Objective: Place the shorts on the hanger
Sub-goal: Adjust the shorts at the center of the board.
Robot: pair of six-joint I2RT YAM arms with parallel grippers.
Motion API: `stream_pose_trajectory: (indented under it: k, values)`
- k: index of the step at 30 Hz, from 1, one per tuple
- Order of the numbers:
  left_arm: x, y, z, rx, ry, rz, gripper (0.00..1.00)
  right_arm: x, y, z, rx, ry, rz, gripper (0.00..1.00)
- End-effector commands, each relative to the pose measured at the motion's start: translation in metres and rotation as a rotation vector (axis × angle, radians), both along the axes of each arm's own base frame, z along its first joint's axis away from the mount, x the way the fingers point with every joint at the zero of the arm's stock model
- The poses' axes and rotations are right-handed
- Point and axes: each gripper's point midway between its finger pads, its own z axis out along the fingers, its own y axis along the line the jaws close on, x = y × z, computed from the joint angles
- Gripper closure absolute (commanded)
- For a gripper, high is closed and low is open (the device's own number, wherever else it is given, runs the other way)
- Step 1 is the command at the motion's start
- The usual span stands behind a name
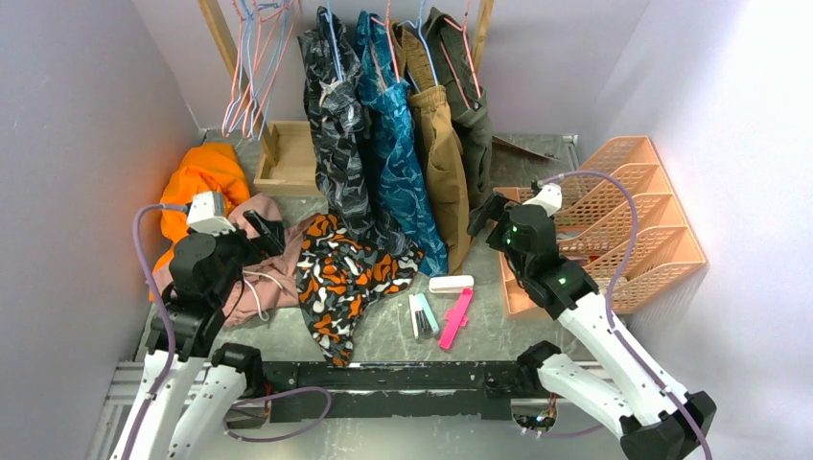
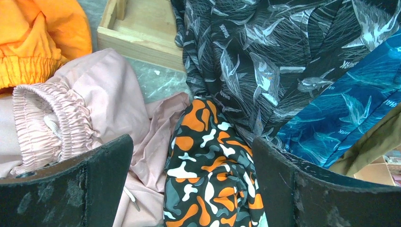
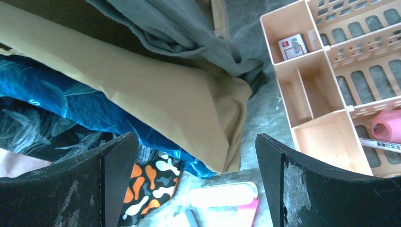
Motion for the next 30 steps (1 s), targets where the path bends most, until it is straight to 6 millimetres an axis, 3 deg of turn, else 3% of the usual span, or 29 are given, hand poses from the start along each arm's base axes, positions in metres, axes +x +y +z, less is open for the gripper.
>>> stream_pose_trajectory:
  k: [1,9,13,19,22,26,30]
  values:
    - [0.0,-0.013,0.005,0.025,-0.031,-0.085,0.01,-0.006,0.018,0.024,0.032,-0.08,0.125,0.0]
    - [-0.002,-0.011,0.006,0.029,-0.053,-0.081,0.01,-0.033,0.049,0.065,0.029,-0.204,0.414,0.0]
    - [-0.002,-0.009,0.006,0.026,-0.059,-0.069,0.01,-0.049,0.065,0.067,-0.004,-0.178,0.574,0.0]
    - [0.0,-0.01,0.004,0.022,-0.051,-0.066,0.0,-0.058,0.072,0.025,-0.004,-0.042,0.603,0.04]
    - [0.001,-0.01,0.002,0.024,-0.043,-0.069,0.01,-0.063,0.086,-0.002,0.011,0.03,0.617,0.11]
    - [0.003,-0.008,-0.004,0.028,-0.019,-0.051,0.02,-0.078,0.12,-0.024,0.005,0.054,0.668,0.26]
    - [0.005,-0.006,-0.007,0.032,-0.002,-0.04,0.04,-0.106,0.175,-0.043,-0.051,0.058,0.749,0.36]
